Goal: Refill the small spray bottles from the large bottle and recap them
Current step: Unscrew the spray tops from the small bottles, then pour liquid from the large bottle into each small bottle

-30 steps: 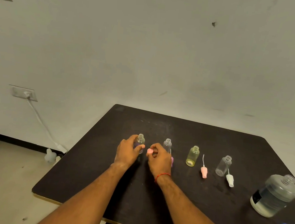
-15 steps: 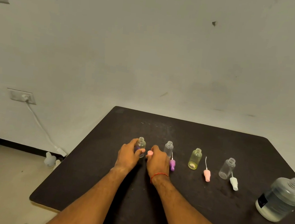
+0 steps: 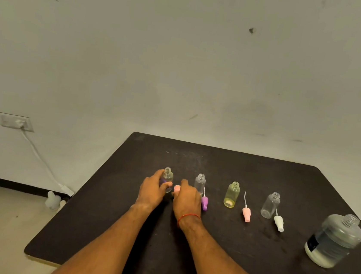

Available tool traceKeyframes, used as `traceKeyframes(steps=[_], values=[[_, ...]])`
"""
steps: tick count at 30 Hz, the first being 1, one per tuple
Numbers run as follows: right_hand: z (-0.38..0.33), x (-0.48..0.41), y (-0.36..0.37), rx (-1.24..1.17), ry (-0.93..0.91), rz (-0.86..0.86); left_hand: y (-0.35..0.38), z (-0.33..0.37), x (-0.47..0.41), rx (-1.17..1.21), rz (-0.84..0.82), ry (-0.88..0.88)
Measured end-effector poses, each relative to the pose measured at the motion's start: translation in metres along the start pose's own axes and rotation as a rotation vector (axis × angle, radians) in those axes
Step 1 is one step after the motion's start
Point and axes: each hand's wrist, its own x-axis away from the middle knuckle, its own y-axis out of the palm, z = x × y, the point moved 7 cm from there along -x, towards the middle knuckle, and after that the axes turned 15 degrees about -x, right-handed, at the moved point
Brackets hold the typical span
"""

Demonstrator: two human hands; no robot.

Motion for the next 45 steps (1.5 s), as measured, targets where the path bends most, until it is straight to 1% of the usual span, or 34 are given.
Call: traceKeyframes(steps=[8, 11, 14, 18, 21, 24, 26, 28, 33, 37, 45], values=[[0.001, 0.018, -0.008, -0.038, -0.053, -0.005, 0.005, -0.008, 0.002, 0.014, -0.035, -0.067], [0.002, 0.027, -0.015, -0.079, -0.084, 0.017, 0.002, -0.011, 0.006, 0.016, -0.010, -0.100], [0.003, 0.037, -0.025, -0.094, -0.129, 0.039, -0.011, -0.011, 0.019, 0.035, 0.095, -0.122], [0.015, 0.049, -0.046, -0.171, -0.154, 0.100, -0.033, -0.003, 0.044, 0.088, 0.311, -0.120], [0.027, 0.059, -0.071, -0.241, -0.171, 0.180, -0.041, 0.016, 0.065, 0.148, 0.432, -0.056], [0.041, 0.070, -0.099, -0.341, -0.178, 0.248, -0.038, 0.046, 0.085, 0.204, 0.463, 0.046], [0.057, 0.076, -0.116, -0.411, -0.143, 0.274, -0.030, 0.070, 0.095, 0.230, 0.438, 0.107], [0.072, 0.081, -0.131, -0.430, -0.104, 0.293, -0.018, 0.093, 0.102, 0.271, 0.399, 0.158], [0.106, 0.097, -0.167, -0.489, -0.072, 0.365, 0.022, 0.142, 0.110, 0.357, 0.232, 0.215], [0.127, 0.115, -0.206, -0.512, -0.081, 0.444, 0.060, 0.170, 0.109, 0.375, 0.103, 0.218], [0.162, 0.134, -0.257, -0.553, -0.052, 0.568, 0.123, 0.211, 0.096, 0.321, -0.029, 0.162]])
